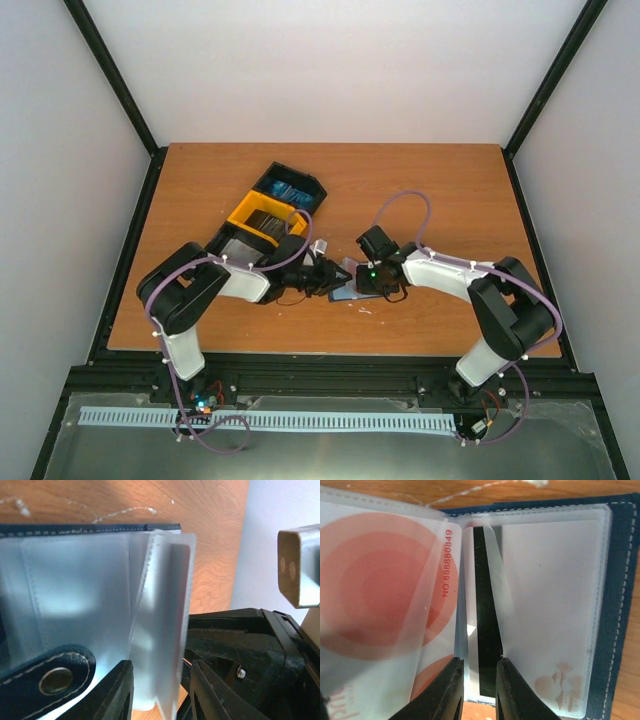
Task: Put the credit cards into the card holder
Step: Turn over the card slot in the card holder.
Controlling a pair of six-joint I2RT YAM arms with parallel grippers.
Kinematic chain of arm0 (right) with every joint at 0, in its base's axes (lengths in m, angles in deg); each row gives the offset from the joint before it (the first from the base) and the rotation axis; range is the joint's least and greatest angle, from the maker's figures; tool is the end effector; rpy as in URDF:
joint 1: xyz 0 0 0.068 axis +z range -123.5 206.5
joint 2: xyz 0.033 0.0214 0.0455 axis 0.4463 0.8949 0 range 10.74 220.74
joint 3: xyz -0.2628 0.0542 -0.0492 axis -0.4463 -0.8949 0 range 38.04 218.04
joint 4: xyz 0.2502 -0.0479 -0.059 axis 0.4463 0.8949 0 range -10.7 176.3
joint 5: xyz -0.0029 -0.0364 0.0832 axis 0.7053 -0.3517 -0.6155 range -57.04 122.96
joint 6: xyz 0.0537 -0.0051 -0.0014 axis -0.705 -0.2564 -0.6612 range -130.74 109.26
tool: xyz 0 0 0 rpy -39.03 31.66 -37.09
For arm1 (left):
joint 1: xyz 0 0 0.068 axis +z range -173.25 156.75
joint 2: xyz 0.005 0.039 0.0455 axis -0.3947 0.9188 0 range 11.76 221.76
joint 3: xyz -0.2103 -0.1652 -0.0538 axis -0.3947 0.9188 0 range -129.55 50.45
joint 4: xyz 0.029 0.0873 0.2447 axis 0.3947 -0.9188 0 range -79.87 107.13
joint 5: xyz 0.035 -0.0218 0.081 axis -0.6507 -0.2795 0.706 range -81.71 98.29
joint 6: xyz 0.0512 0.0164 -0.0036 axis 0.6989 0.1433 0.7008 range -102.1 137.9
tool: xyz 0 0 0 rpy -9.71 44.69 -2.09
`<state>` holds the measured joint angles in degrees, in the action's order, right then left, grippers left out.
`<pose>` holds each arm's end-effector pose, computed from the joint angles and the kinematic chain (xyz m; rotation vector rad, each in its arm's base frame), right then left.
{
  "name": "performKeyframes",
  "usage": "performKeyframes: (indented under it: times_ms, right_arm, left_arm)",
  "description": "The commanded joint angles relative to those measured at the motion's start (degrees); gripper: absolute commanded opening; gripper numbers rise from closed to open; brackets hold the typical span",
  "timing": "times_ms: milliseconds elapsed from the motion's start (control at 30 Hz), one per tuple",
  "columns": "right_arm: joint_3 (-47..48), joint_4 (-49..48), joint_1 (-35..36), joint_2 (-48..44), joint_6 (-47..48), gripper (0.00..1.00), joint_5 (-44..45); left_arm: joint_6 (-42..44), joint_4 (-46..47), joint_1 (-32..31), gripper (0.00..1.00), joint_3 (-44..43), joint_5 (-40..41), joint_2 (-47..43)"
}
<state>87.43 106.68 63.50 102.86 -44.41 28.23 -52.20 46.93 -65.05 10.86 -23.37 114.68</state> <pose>0.2280 0.1755 0.1522 -0.1043 2.8784 0.3893 0.2332 -0.2336 0.1213 -0.2490 2.5900 -1.5530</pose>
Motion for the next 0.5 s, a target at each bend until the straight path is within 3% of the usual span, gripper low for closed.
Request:
performKeyframes:
  times_ms: [0,467]
  right_arm:
    - [-0.27,4.54,-0.89,-3.07,-0.71,0.2,4.42]
    - [-0.24,10.44,-5.59,-14.51,-5.54,0.21,15.31]
  left_arm:
    - [1.46,0.73,-0.39,0.33,-3.68,-1.01,1.01]
    - [7.08,-2.56,-0.38,0.37,-12.68,-8.64,7.46]
